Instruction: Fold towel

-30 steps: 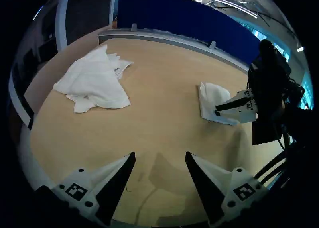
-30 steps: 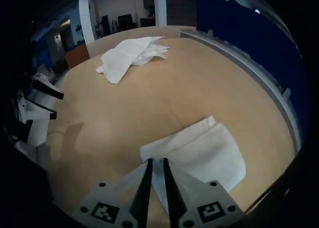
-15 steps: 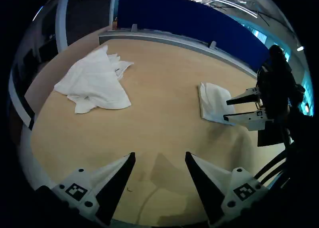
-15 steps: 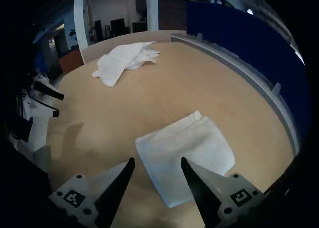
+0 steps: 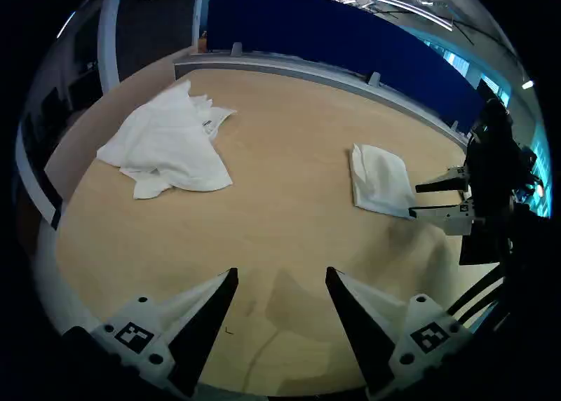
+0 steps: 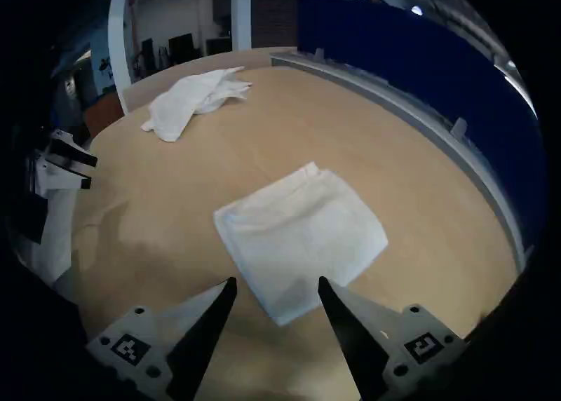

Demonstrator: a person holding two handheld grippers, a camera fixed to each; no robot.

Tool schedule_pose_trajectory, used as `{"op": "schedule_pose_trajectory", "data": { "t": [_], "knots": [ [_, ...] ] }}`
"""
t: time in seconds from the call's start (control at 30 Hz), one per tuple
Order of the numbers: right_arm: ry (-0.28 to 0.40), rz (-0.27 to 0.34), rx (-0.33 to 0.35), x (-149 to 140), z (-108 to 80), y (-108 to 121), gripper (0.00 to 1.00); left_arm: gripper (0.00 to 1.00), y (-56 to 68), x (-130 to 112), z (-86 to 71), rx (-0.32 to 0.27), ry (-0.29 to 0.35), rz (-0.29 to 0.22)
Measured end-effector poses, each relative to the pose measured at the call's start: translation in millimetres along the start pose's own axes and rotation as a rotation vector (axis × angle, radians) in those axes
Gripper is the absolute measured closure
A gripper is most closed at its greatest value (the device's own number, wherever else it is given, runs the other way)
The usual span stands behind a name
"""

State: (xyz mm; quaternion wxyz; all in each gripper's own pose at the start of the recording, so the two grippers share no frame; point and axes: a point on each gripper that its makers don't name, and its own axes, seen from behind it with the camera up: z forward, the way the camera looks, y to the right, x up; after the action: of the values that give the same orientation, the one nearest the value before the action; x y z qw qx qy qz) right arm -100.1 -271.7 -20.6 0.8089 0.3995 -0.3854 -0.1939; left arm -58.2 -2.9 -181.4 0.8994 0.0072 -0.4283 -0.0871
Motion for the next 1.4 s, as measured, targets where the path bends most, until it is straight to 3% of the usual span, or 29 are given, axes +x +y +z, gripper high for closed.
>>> {"op": "schedule_pose_trajectory", "data": {
  "t": [0.23,0.37,0.7,0.9,1.23,1.4],
  "knots": [
    [-0.015,0.070,-0.035,-19.6,0.2,6.9,0.11,0.07,1.3,-2.0,0.0,-0.002,-0.002,0.002],
    [-0.025,0.087,-0.052,-27.0,2.0,8.4,0.17,0.07,2.3,-1.7,-0.6,-0.004,-0.003,0.004],
    [-0.059,0.101,-0.032,-39.9,8.4,1.3,0.40,0.07,1.9,-0.9,-0.7,-0.006,-0.003,0.004],
    [-0.053,0.130,-0.026,-38.3,9.4,0.7,0.65,0.07,3.4,-1.0,1.2,-0.010,-0.005,0.005],
    [-0.035,0.137,-0.064,-34.6,7.2,10.2,0.95,0.07,3.2,-2.2,4.0,-0.011,-0.009,0.008],
    [-0.019,0.142,-0.062,-28.5,4.0,13.7,0.96,0.07,3.5,-2.2,6.3,-0.012,-0.010,0.009]
  ]
}}
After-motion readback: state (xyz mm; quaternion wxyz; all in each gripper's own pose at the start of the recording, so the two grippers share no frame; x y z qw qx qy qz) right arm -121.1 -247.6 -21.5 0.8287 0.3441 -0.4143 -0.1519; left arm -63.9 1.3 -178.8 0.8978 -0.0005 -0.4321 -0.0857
